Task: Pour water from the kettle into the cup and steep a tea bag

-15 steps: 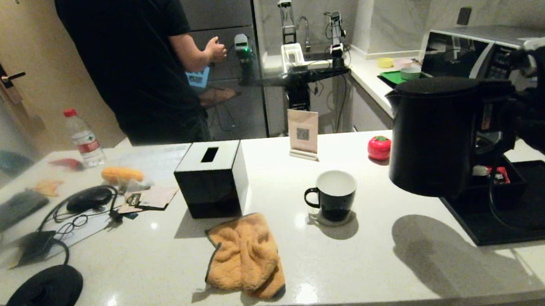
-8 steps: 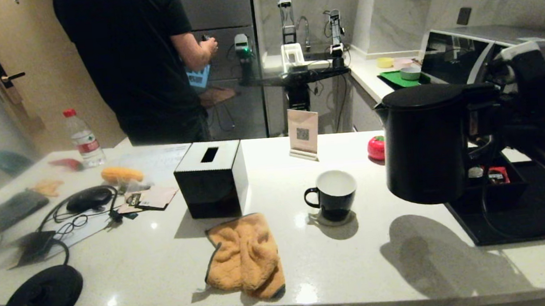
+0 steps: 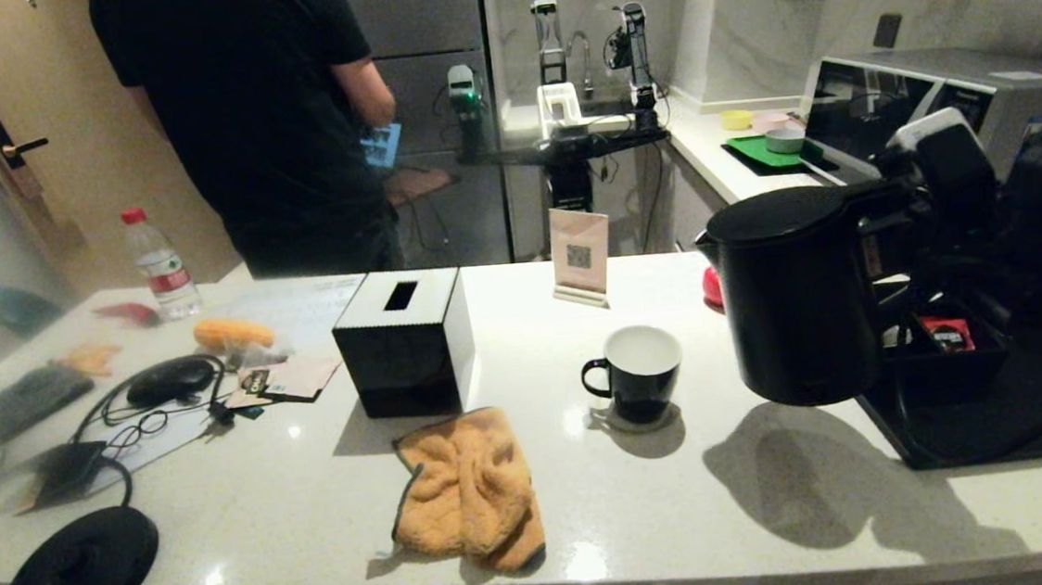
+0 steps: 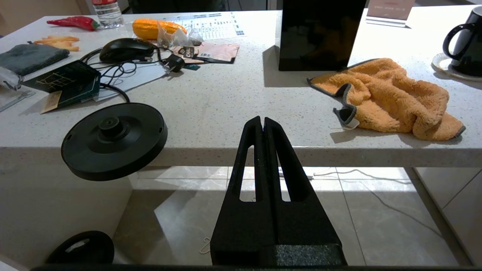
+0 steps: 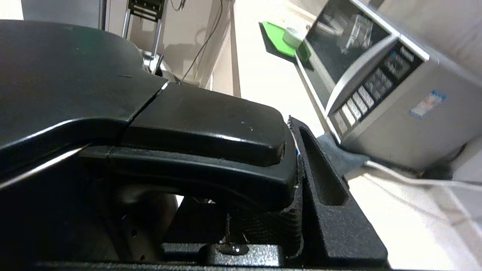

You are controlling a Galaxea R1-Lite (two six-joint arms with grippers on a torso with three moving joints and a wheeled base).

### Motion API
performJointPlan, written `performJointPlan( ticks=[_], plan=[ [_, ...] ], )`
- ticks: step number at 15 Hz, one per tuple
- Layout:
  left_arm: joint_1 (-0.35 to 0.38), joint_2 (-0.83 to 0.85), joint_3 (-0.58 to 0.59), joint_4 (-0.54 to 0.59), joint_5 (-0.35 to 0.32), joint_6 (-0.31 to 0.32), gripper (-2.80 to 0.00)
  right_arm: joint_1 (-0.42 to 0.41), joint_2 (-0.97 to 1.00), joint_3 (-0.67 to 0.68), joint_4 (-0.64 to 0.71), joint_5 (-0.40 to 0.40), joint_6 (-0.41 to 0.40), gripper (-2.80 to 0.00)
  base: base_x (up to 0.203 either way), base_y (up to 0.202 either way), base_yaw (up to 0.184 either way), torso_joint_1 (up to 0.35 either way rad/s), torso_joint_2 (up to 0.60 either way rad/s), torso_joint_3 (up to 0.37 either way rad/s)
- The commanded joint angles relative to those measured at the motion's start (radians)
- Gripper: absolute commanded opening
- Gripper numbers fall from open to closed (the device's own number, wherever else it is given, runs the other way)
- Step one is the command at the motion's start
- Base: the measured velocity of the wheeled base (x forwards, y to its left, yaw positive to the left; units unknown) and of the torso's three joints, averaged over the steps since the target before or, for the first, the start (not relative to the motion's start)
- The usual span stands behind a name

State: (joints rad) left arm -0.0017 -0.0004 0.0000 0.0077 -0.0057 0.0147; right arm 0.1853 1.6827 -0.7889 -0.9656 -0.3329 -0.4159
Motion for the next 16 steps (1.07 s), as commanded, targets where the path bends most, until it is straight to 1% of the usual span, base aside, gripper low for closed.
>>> performJointPlan(
  ticks=[1, 5, 7, 13, 16],
  plan=[
    [0.000, 0.000, -0.001, 0.000, 0.000, 0.000, -2.80, 0.024, 0.041, -0.002, -0.034, -0.001, -0.029, -2.80, 0.000, 0.000, 0.000, 0.000, 0.00, 0.000],
    [0.000, 0.000, 0.000, 0.000, 0.000, -0.001, -2.80, 0.046, 0.074, -0.003, -0.047, -0.001, -0.090, -2.80, 0.000, 0.000, 0.000, 0.000, 0.00, 0.000],
    [0.000, 0.000, 0.000, 0.000, 0.000, 0.000, -2.80, 0.052, 0.081, -0.003, -0.045, -0.001, -0.101, -2.80, 0.000, 0.000, 0.000, 0.000, 0.00, 0.000],
    [0.000, 0.000, 0.000, 0.000, 0.000, -0.001, -2.80, 0.052, 0.106, -0.021, -0.049, 0.008, -0.175, -2.80, 0.000, 0.000, 0.000, 0.000, 0.00, 0.000],
    [0.000, 0.000, 0.000, 0.000, 0.000, -0.001, -2.80, 0.052, 0.117, -0.035, -0.075, 0.009, -0.225, -2.80, 0.000, 0.000, 0.000, 0.000, 0.00, 0.000]
  ],
)
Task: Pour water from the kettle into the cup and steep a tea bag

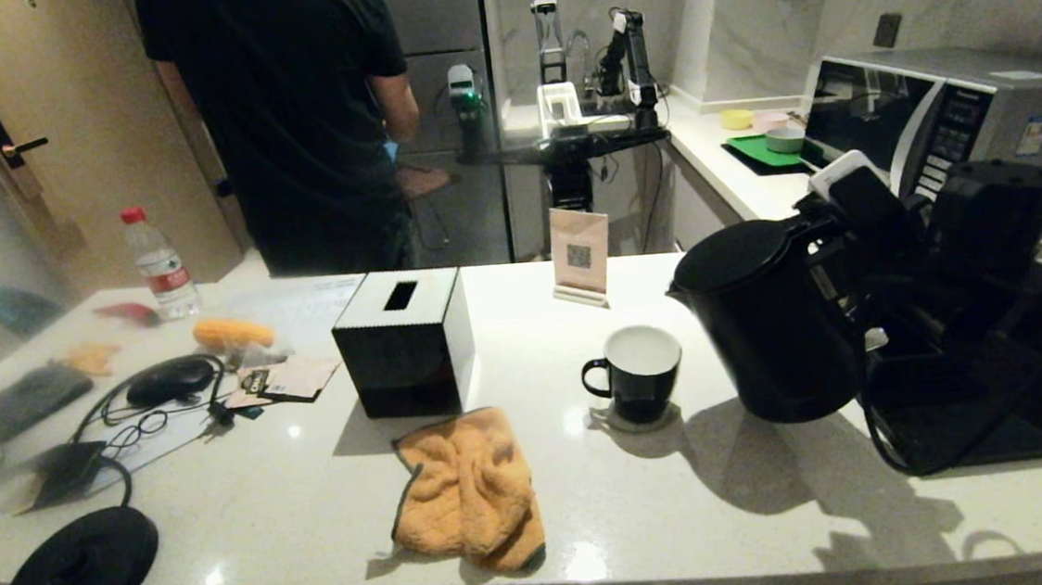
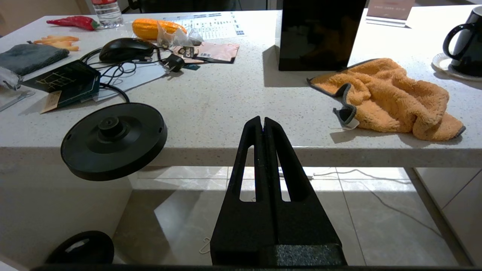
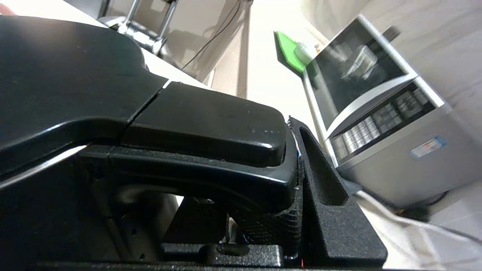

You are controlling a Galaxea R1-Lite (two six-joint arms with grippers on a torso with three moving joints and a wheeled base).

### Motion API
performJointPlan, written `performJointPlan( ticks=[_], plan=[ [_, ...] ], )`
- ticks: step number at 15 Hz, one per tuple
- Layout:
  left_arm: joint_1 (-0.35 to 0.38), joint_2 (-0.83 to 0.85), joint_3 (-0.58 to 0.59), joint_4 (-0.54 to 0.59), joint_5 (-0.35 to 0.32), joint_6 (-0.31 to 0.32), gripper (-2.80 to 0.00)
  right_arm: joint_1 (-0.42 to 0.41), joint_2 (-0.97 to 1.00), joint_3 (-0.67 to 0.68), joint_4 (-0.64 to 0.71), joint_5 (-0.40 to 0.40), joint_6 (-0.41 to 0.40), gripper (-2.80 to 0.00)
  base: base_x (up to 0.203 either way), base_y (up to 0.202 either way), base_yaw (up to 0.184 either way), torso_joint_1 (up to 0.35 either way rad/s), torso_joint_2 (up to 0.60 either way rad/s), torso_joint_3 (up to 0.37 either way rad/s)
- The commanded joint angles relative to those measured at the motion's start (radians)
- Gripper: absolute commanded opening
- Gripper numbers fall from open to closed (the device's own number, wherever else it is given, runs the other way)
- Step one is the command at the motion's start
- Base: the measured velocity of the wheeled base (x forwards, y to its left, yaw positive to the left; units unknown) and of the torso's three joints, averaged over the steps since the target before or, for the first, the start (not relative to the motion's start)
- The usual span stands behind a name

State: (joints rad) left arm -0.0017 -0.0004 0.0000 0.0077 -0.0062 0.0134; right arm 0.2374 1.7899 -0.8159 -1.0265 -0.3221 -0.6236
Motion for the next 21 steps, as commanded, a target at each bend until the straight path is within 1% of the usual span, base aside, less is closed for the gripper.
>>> performJointPlan(
  ticks=[1, 3, 6, 11, 16, 19, 21],
  plan=[
    [0.000, 0.000, 0.000, 0.000, 0.000, 0.002, -2.80, 0.000, 0.011, -0.014, -0.018, 0.000, -0.038, -2.80, 0.000, 0.000, 0.000, 0.000, 0.00, 0.000],
    [0.000, 0.000, -0.001, 0.000, 0.000, 0.000, -2.80, 0.000, 0.020, -0.037, -0.018, 0.017, -0.068, -2.80, 0.000, 0.000, 0.000, 0.000, 0.00, 0.000],
    [0.000, 0.000, 0.000, 0.000, 0.000, 0.000, -2.80, 0.000, 0.023, -0.062, -0.018, 0.074, -0.124, -2.80, 0.000, 0.000, 0.000, 0.000, 0.00, 0.000],
    [0.000, 0.000, 0.000, 0.000, 0.000, 0.000, -2.80, 0.000, 0.025, -0.061, -0.040, 0.167, -0.202, -2.80, 0.000, 0.000, 0.000, 0.000, 0.00, 0.000],
    [0.000, 0.000, 0.000, 0.000, 0.000, 0.000, -2.80, 0.000, 0.031, -0.059, -0.069, 0.182, -0.255, -2.80, 0.000, 0.000, 0.000, 0.000, 0.00, 0.000],
    [0.000, 0.000, 0.000, 0.000, 0.000, 0.001, -2.80, 0.000, 0.032, -0.060, -0.069, 0.187, -0.268, -2.80, 0.000, 0.000, 0.000, 0.000, 0.00, 0.000],
    [0.000, 0.000, 0.000, 0.000, 0.000, 0.001, -2.80, -0.001, 0.032, -0.060, -0.069, 0.224, -0.289, -2.80, 0.000, 0.000, 0.000, 0.000, 0.00, 0.000]
  ],
)
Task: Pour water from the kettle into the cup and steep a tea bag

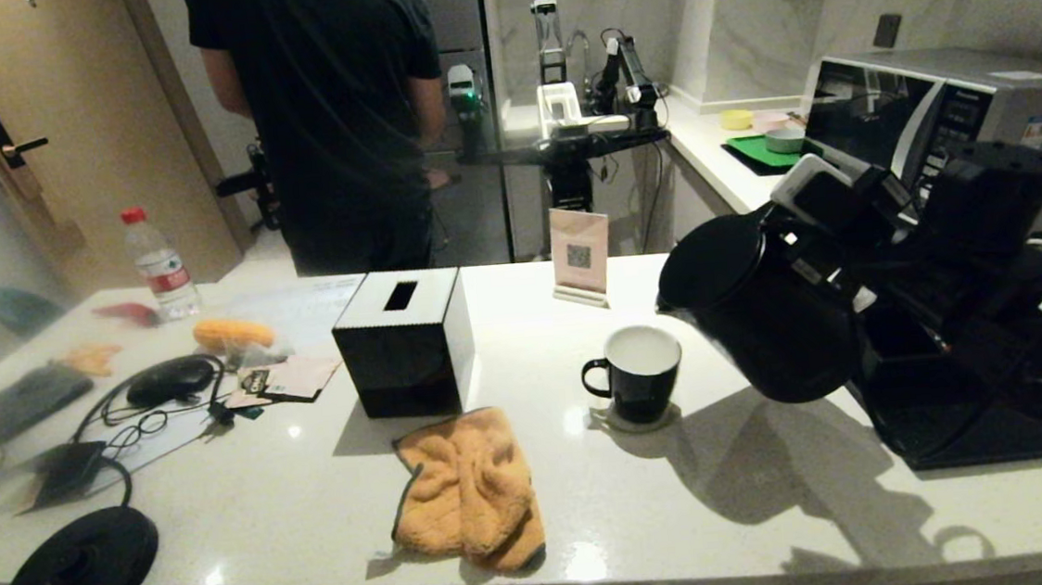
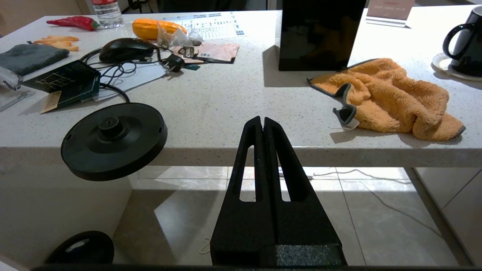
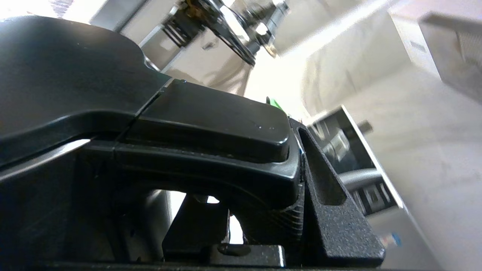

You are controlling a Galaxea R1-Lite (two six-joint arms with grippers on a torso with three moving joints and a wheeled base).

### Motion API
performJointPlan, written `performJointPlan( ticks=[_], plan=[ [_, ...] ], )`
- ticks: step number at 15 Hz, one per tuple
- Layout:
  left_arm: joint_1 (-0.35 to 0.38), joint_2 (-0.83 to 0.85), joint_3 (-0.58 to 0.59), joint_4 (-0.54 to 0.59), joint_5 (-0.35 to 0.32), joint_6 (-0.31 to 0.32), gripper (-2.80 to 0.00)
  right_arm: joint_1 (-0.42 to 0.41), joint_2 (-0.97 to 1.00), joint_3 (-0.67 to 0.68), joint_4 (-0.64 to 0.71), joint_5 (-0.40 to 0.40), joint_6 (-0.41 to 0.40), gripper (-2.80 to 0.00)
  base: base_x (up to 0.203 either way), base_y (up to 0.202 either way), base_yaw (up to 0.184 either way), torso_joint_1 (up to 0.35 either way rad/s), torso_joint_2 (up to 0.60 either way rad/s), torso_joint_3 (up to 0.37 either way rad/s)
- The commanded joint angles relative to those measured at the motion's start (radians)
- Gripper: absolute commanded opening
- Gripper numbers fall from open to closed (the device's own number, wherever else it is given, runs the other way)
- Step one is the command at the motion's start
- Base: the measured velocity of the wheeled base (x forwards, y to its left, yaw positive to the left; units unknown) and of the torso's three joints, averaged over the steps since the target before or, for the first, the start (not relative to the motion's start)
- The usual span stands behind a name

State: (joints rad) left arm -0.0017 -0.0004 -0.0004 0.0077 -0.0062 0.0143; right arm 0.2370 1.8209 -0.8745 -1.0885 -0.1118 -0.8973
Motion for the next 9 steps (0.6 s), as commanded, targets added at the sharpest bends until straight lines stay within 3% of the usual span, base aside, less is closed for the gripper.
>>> performJointPlan(
  ticks=[1, 9],
  plan=[
    [0.000, 0.000, 0.000, 0.000, 0.000, 0.001, -2.80, -0.001, 0.002, -0.001, -0.007, 0.026, -0.028, -2.80, 0.000, 0.000, 0.000, 0.000, 0.00, 0.000],
    [0.000, 0.000, 0.000, 0.000, 0.000, 0.001, -2.80, -0.001, 0.014, -0.001, -0.004, 0.041, -0.072, -2.80, 0.000, 0.000, 0.000, 0.000, 0.00, 0.000]
  ],
)
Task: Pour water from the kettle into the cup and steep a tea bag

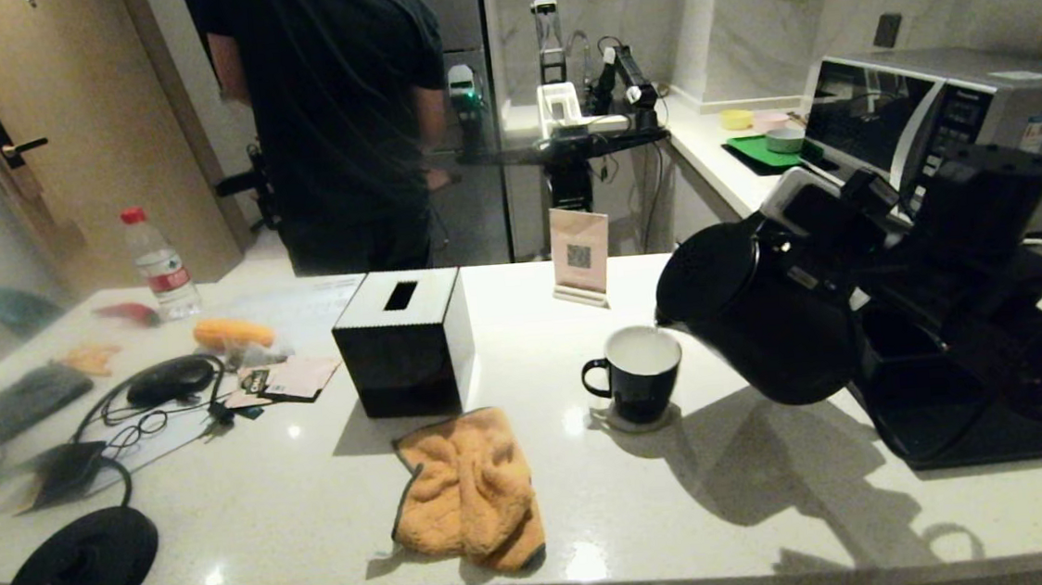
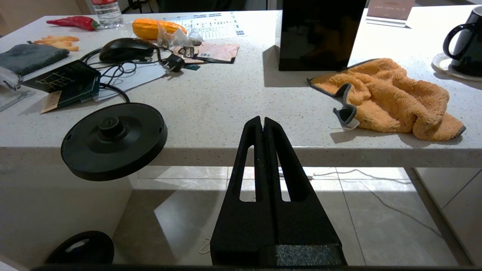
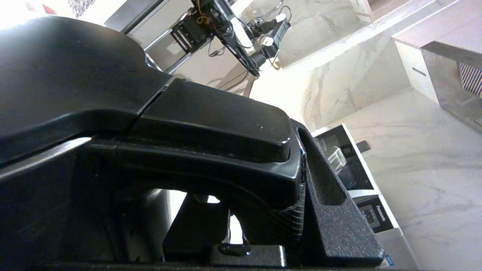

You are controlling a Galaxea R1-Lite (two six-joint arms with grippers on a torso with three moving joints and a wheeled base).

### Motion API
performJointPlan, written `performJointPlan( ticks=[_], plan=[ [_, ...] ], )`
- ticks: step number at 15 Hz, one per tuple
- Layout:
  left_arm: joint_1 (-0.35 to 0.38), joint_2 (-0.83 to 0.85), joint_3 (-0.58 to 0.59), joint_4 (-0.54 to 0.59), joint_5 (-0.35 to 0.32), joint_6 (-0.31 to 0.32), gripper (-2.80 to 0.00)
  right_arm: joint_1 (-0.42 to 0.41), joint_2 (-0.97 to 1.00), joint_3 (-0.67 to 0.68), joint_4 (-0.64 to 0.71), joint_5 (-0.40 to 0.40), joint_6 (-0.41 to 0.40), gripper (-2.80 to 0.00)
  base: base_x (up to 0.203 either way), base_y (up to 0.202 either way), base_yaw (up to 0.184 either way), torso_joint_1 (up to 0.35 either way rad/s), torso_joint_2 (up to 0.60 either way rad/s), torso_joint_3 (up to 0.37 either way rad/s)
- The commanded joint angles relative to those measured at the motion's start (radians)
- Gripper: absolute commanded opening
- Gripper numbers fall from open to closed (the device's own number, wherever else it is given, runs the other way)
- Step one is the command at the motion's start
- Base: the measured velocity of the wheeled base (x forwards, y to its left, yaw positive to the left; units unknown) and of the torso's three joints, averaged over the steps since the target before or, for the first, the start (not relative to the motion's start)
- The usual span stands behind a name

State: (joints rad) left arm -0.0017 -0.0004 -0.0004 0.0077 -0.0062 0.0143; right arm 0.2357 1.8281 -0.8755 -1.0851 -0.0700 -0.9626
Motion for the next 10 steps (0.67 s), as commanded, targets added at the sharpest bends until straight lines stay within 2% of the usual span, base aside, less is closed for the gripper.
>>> performJointPlan(
  ticks=[1, 10],
  plan=[
    [0.000, 0.000, 0.000, 0.000, 0.000, 0.000, -2.80, 0.000, 0.008, 0.000, -0.007, -0.001, -0.008, -2.80, 0.000, 0.000, 0.000, 0.000, 0.00, 0.000],
    [0.000, 0.000, -0.001, 0.000, 0.000, 0.000, -2.80, 0.000, 0.016, -0.002, -0.009, 0.025, -0.049, -2.80, 0.000, 0.000, 0.000, 0.000, 0.00, 0.000]
  ],
)
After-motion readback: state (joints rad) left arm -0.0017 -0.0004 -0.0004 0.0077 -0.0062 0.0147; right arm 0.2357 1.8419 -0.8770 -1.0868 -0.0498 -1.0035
